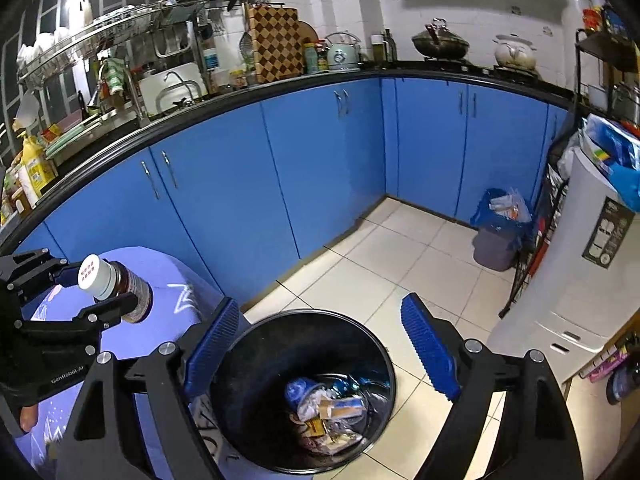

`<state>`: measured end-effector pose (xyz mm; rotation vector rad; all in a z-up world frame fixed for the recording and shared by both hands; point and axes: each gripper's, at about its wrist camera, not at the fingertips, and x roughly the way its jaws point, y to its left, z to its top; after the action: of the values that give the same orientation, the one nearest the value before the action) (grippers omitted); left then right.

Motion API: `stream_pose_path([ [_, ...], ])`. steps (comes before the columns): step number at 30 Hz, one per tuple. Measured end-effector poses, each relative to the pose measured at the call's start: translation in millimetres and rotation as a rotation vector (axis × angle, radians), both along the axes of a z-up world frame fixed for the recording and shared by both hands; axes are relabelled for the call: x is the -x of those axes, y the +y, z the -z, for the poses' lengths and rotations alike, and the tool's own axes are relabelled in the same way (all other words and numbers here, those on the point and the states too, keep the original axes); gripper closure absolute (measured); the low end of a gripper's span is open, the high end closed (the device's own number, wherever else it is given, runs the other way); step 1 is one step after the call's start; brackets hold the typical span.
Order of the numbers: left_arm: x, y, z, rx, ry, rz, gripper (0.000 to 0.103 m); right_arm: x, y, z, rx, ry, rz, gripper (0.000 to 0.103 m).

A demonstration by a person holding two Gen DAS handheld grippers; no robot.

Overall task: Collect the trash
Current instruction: 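Lower the left tool into the bin and open it to drop the bottle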

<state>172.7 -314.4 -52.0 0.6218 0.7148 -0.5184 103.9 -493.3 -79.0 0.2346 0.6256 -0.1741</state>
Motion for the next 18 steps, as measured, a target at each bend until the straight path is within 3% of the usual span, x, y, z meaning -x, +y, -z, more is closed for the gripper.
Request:
stream_pose_path([
  [18,22,-80,11,-0.050,-0.024,0.132,0.055,38,-52,16,-0.010,-0.005,0.079,0.022],
])
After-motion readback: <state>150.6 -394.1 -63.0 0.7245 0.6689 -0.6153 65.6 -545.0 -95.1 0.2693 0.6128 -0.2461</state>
